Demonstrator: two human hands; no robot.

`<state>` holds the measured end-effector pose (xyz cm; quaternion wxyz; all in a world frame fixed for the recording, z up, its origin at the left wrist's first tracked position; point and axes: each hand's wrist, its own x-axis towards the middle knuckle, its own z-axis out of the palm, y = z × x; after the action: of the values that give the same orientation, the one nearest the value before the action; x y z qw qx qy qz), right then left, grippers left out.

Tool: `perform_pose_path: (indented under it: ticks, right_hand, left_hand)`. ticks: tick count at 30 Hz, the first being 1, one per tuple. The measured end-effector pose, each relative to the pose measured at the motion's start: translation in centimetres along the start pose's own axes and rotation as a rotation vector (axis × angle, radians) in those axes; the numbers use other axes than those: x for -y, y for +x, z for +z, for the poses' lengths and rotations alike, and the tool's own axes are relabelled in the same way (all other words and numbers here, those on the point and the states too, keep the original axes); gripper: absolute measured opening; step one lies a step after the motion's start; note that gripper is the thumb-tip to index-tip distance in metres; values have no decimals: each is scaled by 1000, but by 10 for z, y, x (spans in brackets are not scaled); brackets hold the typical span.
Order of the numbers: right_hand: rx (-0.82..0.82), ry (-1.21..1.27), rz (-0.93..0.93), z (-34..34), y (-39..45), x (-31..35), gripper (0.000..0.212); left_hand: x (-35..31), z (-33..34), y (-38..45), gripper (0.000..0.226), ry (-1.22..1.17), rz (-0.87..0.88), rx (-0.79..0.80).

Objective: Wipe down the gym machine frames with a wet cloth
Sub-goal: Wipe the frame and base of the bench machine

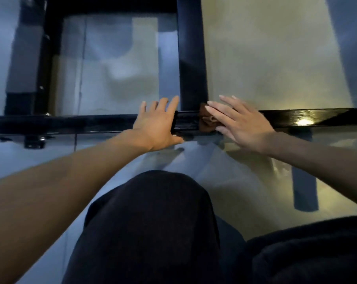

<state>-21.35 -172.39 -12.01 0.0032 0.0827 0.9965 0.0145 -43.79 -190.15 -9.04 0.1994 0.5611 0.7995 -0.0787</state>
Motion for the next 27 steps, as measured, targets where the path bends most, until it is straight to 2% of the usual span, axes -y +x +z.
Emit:
perform_pose_path:
  ticks: [3,5,7,10,13,15,17,18,21,27]
  right_hand:
    - [66,-48,-119,0,22,19,62]
    - [67,-71,-171,-5,33,24,64]
    - [86,-64,-220,-10,42,30,68]
    - [114,-77,-250,-13,55,39,68]
    - [155,-95,-258,-13,81,70,74]
    - [151,-82,-247,-13,106,101,72]
    - [108,-33,-195,-11,126,131,69]
    - [83,4,-170,-9,138,148,68]
    - [67,78,-150,-7,176,196,66]
    - [49,57,-210,2,235,257,68]
  left_hand:
    - [39,17,-17,89,-8,-113,-28]
    - [53,22,-21,71,-19,-105,-69]
    - [61,26,-22,63,-27,-104,-119]
    - [60,28,-18,65,-56,-100,-141]
    - [68,32,-31,85,-204,-109,-190]
    - [83,39,-53,80,-402,-259,-359]
    - [100,50,-79,66,-599,-550,-574]
    - [115,54,-92,62,-677,-706,-630]
    - [163,63,-115,58,-768,-1003,-641]
    - [208,63,-133,51,-639,-987,-655]
